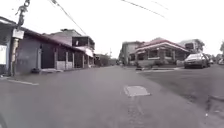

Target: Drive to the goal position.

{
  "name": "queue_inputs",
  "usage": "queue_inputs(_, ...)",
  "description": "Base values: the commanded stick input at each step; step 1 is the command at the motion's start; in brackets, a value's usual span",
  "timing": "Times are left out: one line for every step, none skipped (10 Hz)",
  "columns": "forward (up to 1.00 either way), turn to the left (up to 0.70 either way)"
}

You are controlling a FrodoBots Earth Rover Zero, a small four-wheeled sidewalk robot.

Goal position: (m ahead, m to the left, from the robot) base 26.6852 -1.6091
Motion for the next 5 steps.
queue_inputs(1.0,0.0)
queue_inputs(1.0,0.0)
queue_inputs(1.0,0.0)
queue_inputs(1.0,0.0)
queue_inputs(1.0,0.0)
